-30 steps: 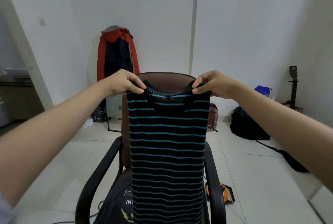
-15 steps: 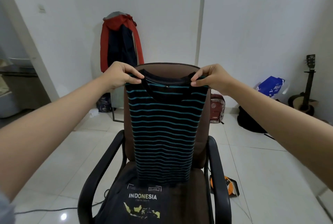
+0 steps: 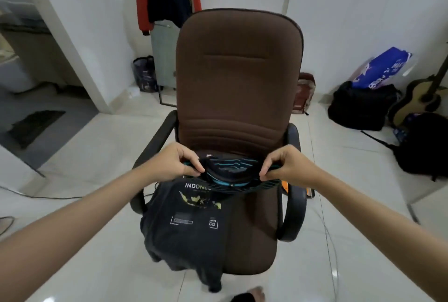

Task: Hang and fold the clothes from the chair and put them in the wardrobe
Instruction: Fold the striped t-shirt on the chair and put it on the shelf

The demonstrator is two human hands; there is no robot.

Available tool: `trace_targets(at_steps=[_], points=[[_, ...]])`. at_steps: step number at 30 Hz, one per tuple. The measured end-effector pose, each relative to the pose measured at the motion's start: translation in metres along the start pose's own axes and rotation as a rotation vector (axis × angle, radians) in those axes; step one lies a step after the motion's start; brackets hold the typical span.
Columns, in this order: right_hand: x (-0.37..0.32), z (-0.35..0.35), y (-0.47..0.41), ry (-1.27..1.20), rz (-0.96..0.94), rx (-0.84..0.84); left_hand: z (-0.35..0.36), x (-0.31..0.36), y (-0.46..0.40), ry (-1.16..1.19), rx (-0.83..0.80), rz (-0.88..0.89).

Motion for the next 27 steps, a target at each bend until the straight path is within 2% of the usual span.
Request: trace_targets(at_steps=[4, 7, 13, 19, 27], points=[[0.057, 0.083, 0.039, -0.086, 0.104, -0.077, 0.085, -0.050, 0.039, -0.039, -0.183, -0.069], [0.092, 0.137, 0.069, -0.151, 0.195, -0.100, 0.136, -0.090, 0.068, 0.015, -0.274, -0.148], [0.135, 0.209, 0.104, -0.277, 0.343, -0.166, 0.191, -0.147, 0.104, 0.124, -0.377, -0.276], [0.146, 0.215, 0.087, -0.290, 0.355, -0.209, 0.189, -0.162, 0.089, 0.159, -0.408, -0.289], [0.168, 0.143, 0.011, -0.277, 0.365, -0.049, 0.115, -0.166, 0.003, 0.125, -0.212, -0.298]])
Point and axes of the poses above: each hand's wrist, its own y-axis away from the middle knuckle, its own z-axis out of the palm, x = y × z, the point moved 6 cm from there along -y, towards the middle knuckle, and after that the axes turned 10 degrees about -x, right-handed, at the moved point
